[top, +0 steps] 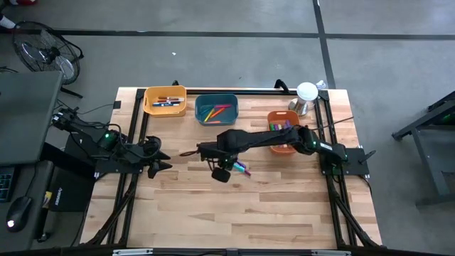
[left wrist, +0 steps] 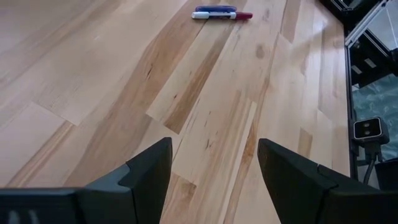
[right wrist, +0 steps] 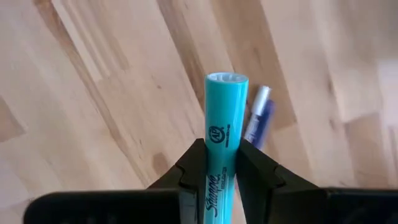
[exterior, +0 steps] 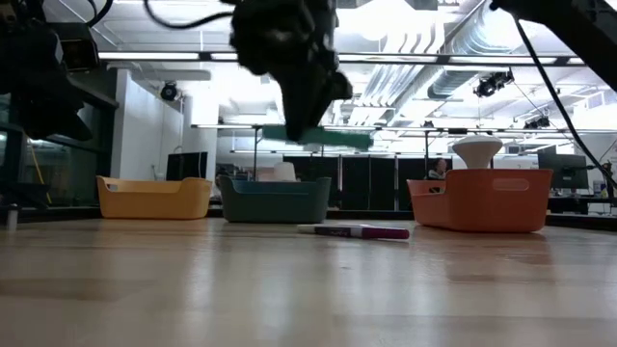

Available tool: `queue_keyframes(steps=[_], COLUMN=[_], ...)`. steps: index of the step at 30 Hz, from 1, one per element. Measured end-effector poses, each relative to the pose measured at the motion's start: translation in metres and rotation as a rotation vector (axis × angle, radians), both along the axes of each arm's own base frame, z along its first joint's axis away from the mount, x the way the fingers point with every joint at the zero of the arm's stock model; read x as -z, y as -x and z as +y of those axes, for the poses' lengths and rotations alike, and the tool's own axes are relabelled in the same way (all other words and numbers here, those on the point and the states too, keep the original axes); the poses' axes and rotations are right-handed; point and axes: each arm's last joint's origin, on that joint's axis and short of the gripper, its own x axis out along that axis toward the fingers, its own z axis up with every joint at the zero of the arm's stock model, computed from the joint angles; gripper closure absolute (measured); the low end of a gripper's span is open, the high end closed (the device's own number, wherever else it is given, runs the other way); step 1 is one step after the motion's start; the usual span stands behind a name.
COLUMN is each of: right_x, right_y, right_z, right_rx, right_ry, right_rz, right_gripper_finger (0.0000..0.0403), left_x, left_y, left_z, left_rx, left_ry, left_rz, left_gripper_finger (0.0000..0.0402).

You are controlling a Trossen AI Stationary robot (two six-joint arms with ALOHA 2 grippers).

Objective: Pick & Place Markers
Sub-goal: Put the blue highlighter pen into the orange bin

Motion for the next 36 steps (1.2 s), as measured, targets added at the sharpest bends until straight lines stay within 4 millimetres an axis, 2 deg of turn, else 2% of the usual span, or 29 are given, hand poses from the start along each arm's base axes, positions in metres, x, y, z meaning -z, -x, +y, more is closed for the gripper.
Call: queue_keyframes(steps=[4,9,15,23,25,28,32,36], right_x=[-0.028,-0.060,-0.094,-0.114,-0.114,-0.104,-0.073,-0.041], right_y=[0.014,0.039,0.062,0.088,0.092,0.097,0.104,0.114], right_z=[-0.017,-0.051,-0.088,-0.141,-0.153,-0.168,-0.177,-0.173], right_rx=[0.037,0.116,0.193,0.330,0.369,0.435,0.478,0.496], right_ry=[0.001,0.066,0.085,0.091,0.093,0.064,0.026,-0.005], right_rz=[-0.018,0.013,-0.059,-0.102,-0.101,-0.057,0.070,0.190], right_gripper_finger=[0.0349,0.0349,0.0349,0.0349,0.0349,0.0349,0.0349,0.0349], left_x=[0.000,0.000,0.000,0.000,0.000,0.000,0.000,0.000], left_y=[0.000,0.000,0.000,0.000,0.000,0.000,0.000,0.000], left_z=[0.000,0.000,0.000,0.000,0.000,0.000,0.000,0.000], left_rx=[-0.002,-0.004,-0.007,0.000,0.001,0.000,0.001,0.001], left_ry=[0.000,0.002,0.008,0.014,0.014,0.013,0.013,0.013], left_rz=[-0.001,-0.002,-0.001,0.003,0.004,0.005,0.007,0.007], left_gripper_finger=[0.0170,0.0170,0.0170,0.0170,0.0170,0.0170,0.0170,0.0170])
